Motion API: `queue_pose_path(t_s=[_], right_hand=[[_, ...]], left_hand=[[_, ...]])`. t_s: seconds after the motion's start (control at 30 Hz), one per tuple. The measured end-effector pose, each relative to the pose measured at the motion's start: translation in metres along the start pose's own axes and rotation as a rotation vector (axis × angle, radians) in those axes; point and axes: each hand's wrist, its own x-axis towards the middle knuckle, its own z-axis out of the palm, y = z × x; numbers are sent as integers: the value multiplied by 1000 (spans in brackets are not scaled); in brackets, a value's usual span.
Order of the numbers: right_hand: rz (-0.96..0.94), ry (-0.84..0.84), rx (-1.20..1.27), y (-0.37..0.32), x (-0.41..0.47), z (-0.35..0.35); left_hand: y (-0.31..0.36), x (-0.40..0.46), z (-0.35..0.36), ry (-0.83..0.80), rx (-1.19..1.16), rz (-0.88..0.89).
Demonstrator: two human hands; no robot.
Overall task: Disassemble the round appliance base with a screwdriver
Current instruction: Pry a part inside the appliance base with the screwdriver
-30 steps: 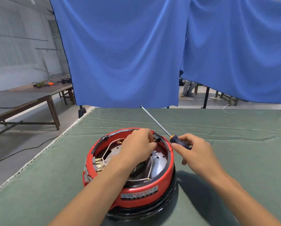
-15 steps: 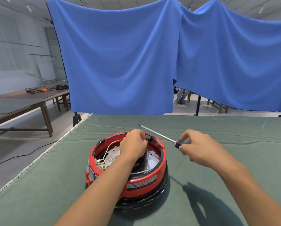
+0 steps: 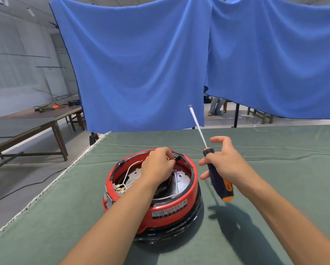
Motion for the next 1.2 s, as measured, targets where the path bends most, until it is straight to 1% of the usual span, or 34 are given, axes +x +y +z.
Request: queue_pose_path(t_s=[0.1,0.13,0.27,0.33,0.5,0.8,1.03,1.2], right_hand=[[-25,5,-414,-6,-11,-7],[-21,-1,-512,-8,-15,-9],[3,-10,-774,-15,-25,-15],[3,-20,-862,-17,-27,-18],[3,-52,-932,-24,-27,-17],[5,-83,-940,-25,-32,-25],[18,-63,-948,-21,-37,-26],[-16,-24,-954,-16,-40,-24]], left_hand=[[2,1,0,19,5,-22],[2,3,0,26,10,-27],[5,7,0,28,3,-49],[6,7,1,31,-3,-48],[4,10,3,51,-62,-39],[7,6,2,56,-68,-35],[7,5,1,45,-79,-40],[6,5,2,45,-82,-43]])
